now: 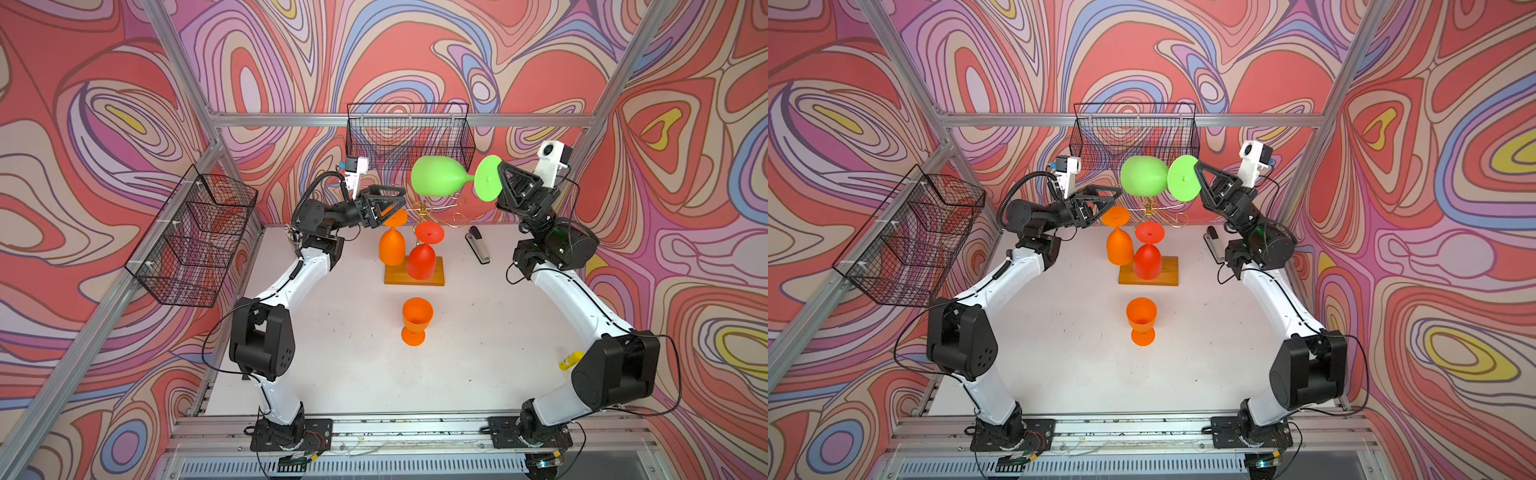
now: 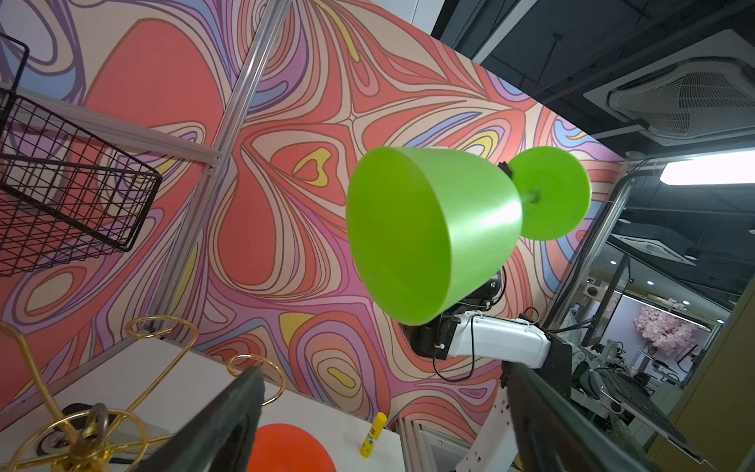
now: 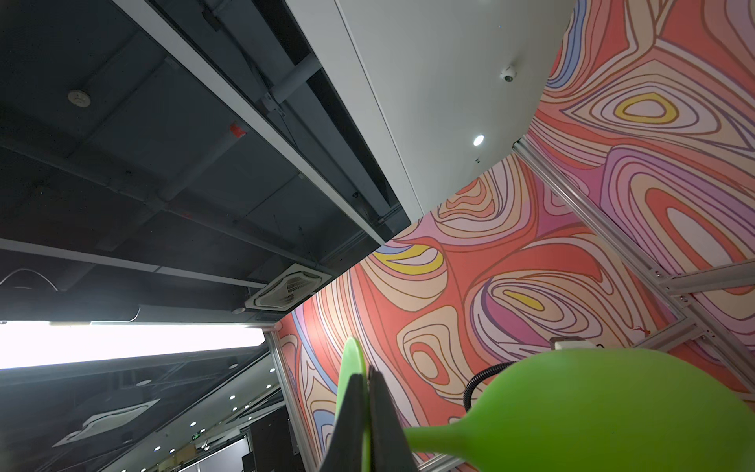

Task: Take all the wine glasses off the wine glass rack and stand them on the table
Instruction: 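Close the left gripper on the green glass bowl held by the right gripper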

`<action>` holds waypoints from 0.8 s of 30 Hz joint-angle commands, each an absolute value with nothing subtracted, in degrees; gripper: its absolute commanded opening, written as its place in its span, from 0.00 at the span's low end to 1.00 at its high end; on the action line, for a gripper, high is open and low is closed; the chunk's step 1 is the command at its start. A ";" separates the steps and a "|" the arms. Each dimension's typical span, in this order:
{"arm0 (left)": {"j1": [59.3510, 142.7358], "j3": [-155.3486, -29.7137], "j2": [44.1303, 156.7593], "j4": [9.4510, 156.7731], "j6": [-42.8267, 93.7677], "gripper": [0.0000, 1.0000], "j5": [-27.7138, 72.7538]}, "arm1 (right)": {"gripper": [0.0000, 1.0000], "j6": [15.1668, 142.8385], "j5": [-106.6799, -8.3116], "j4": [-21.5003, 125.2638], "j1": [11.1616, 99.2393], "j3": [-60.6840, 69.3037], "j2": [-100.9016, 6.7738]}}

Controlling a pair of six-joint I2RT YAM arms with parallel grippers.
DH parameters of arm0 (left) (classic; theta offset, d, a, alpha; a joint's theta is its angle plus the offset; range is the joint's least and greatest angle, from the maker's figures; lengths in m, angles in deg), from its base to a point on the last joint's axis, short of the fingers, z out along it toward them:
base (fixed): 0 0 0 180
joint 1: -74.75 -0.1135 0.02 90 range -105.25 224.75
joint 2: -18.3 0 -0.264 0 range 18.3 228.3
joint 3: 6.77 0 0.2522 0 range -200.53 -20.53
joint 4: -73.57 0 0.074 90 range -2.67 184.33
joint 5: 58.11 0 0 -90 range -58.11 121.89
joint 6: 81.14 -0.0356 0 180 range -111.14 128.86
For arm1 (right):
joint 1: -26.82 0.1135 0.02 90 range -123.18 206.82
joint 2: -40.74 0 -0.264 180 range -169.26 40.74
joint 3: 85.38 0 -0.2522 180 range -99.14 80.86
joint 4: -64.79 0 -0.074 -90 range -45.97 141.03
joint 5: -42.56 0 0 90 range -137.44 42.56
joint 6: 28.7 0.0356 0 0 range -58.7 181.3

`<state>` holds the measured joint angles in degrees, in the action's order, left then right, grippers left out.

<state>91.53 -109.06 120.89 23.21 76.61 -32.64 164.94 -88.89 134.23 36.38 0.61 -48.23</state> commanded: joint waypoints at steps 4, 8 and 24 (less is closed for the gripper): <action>91.69 -111.79 121.41 11.83 83.08 0.85 -34.17 | 0.00 165.28 -88.97 136.54 38.22 0.88 -50.37; 92.05 -111.50 121.62 9.48 85.28 0.80 -34.51 | 0.00 164.75 -88.60 136.55 39.36 0.75 -51.63; 93.55 -110.32 119.95 9.29 84.85 0.27 -36.86 | 0.00 164.14 -88.31 136.46 40.71 0.10 -55.54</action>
